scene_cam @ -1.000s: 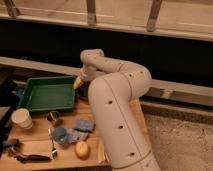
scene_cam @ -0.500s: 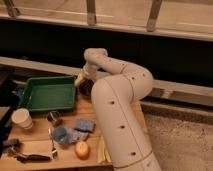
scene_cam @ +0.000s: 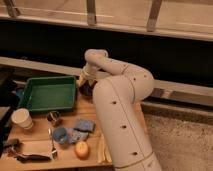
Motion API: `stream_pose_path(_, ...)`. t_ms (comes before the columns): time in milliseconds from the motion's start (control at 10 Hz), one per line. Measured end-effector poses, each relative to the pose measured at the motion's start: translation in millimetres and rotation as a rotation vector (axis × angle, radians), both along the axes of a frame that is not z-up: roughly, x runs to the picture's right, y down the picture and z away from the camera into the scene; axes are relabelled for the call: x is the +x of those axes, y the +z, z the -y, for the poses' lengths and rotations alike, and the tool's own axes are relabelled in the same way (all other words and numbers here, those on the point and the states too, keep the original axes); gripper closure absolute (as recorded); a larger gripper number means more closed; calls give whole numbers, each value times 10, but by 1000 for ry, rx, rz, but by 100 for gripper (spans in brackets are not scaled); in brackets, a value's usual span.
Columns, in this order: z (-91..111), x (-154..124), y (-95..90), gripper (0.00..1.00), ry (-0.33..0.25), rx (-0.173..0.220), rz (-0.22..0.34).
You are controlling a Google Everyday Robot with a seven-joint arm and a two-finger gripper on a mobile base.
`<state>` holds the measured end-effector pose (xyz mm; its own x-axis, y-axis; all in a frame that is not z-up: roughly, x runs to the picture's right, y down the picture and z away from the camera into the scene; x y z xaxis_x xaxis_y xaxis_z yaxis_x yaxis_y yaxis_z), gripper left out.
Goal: Place eraser in plastic cup
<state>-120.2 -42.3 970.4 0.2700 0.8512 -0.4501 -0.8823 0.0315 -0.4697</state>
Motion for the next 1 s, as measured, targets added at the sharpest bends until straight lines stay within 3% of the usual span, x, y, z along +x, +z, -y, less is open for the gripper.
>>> stream_pose_path(300,-45,-2,-1,95,2,-10,5)
stream_pose_path(400,-41,-6,-25,99,0,-7,8)
stream_pose_path(700,214,127,-256,100,31,56,15)
stream_pose_path(1000,506,260,-684,100,54,111,61)
